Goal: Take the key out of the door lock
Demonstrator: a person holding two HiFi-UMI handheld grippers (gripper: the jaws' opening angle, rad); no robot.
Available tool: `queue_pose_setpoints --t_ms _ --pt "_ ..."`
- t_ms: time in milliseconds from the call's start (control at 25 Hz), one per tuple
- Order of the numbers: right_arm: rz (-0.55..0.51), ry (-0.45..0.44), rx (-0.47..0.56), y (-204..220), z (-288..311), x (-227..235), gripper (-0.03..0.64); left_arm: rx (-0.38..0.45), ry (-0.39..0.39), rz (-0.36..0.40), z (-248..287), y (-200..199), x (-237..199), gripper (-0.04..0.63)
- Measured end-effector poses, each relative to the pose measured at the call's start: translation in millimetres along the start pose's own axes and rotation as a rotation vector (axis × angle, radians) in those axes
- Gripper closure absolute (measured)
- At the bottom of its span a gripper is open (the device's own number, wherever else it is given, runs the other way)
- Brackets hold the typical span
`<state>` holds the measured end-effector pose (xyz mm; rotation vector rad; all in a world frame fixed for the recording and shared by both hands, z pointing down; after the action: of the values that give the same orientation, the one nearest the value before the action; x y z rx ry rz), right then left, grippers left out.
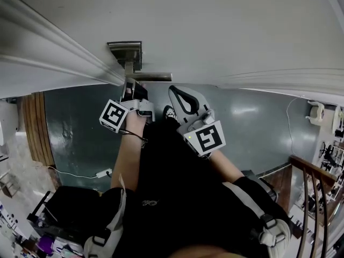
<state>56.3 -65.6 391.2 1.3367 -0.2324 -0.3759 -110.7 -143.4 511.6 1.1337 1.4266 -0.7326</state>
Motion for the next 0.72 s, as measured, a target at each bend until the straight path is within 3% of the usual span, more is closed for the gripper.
queue_pose_setpoints --t_ms 720 --pt "-0.007 -0.036 0.005 -4.6 5.2 -10.4 0.609 0.020 0.022 -0.023 -13.2 5.2 1.9 0.560"
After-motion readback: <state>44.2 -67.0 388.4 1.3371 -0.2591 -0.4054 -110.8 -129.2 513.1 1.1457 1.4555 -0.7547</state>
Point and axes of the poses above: the fingertips, and each gripper's own axes: z forward along the fingers, x to its right, y out of its underside, the point moved 6 cm from there along -z, backward along the fingers, and after that the axes turned 12 degrees about y, right-handed, at the moved point
